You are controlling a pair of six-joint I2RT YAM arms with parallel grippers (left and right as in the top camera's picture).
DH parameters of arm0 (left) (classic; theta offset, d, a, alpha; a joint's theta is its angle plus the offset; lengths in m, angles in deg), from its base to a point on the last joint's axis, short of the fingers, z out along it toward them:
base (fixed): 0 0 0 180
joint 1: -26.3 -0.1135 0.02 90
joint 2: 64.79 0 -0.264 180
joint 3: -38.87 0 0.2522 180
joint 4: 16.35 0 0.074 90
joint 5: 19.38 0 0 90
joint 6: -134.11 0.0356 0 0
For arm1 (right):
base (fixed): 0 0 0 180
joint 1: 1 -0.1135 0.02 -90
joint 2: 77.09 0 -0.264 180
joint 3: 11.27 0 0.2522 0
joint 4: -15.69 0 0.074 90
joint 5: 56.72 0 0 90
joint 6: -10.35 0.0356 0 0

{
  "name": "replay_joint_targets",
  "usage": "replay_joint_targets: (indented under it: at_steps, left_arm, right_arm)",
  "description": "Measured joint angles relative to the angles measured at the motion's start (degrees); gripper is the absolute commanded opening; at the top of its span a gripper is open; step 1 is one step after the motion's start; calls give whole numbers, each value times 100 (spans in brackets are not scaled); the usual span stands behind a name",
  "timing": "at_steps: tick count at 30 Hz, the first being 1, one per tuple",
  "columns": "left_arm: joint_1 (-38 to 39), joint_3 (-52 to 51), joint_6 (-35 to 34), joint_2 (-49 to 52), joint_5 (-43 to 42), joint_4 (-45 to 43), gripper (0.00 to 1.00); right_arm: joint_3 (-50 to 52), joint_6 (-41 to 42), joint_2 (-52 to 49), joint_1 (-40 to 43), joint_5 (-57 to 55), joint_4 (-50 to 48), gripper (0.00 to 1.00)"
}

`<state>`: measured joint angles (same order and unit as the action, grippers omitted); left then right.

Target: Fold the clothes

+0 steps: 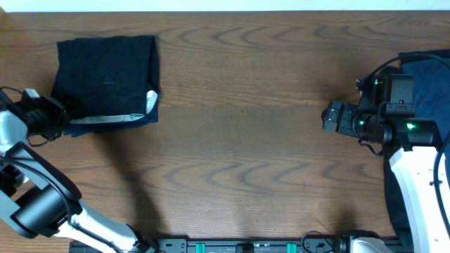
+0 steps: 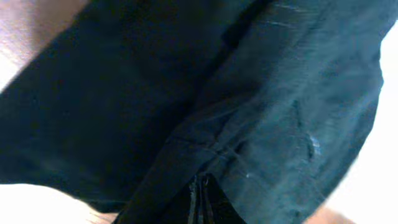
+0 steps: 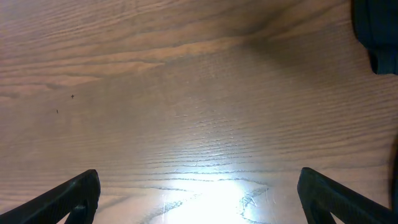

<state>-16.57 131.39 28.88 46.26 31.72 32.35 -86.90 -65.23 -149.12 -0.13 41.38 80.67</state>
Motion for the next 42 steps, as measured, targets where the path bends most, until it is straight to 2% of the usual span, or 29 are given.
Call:
replay_joint_targets:
  at_steps: [7,15,17,19,21,25,26,27,42]
  left_arm:
    - [175,0,0,-1084,-341,103,6]
    - [1084,2,0,-2586,-461,208,7]
    - [1427,2,0,-2756,-420,212,17]
    - [1731,2,-4,-2824,-317,219,36]
    - [2000,2,-11,-2833,-136,251,49]
    - [2332,2,11,-2820,330,411,81]
    - [2378,2,2,-2820,435,439,93]
    - [2409,2,-4,-2820,529,461,98]
    - [2430,2,-22,-2820,933,481,98]
  right_arm:
    - [0,0,0,0,-2,0,99]
    - [0,0,0,0,-2,0,99]
    - [0,0,0,0,-2,0,99]
    - [0,0,0,0,0,0,99]
    - [0,0,0,0,0,0,99]
    - [0,0,0,0,-2,0,99]
    - [0,0,0,0,0,0,99]
    - [0,0,0,0,0,0,99]
    - [0,0,0,0,-2,0,99]
